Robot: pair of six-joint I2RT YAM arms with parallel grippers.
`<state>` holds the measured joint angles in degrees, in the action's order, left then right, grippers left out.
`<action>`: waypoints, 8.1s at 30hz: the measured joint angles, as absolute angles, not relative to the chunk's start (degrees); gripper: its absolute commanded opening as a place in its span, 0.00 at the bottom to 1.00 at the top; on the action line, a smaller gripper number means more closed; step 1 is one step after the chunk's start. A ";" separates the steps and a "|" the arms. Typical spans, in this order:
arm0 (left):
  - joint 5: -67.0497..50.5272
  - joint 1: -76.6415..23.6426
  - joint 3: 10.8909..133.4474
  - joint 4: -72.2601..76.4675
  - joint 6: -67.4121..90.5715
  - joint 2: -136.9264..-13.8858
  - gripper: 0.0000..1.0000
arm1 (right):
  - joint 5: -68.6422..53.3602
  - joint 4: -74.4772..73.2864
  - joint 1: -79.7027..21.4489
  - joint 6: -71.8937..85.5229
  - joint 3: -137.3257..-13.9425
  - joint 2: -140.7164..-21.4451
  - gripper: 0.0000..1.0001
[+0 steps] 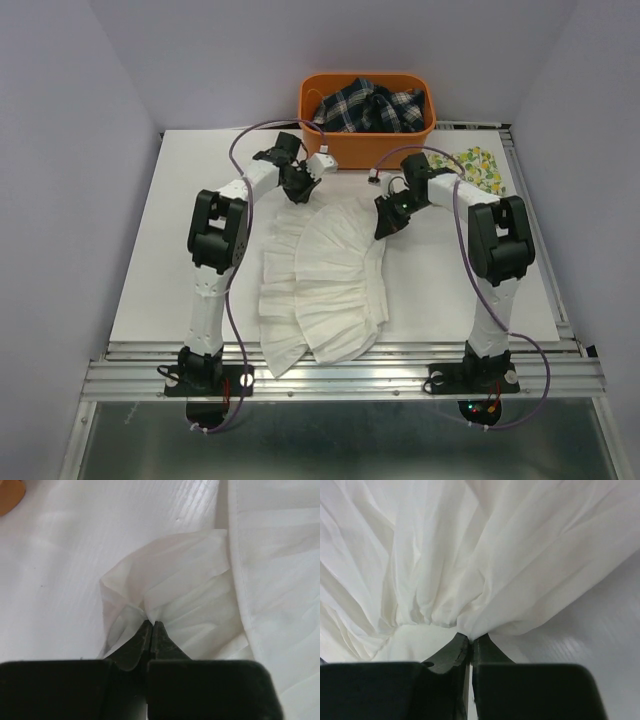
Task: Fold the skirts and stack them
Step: Fold the skirt
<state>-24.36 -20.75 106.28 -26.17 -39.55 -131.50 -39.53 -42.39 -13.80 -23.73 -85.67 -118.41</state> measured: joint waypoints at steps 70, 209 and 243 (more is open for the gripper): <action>-23.16 -27.29 49.98 -16.08 -50.26 -67.31 0.86 | -30.79 -24.62 -24.99 -1.89 -60.62 -89.67 0.71; -14.98 -49.71 66.46 -20.53 -30.55 -93.95 0.00 | -43.40 7.57 -17.98 39.92 -47.57 -104.95 0.01; -31.94 -46.44 62.48 -13.91 -24.95 -101.54 0.00 | -46.85 -9.85 -11.86 29.82 -46.30 -97.84 0.80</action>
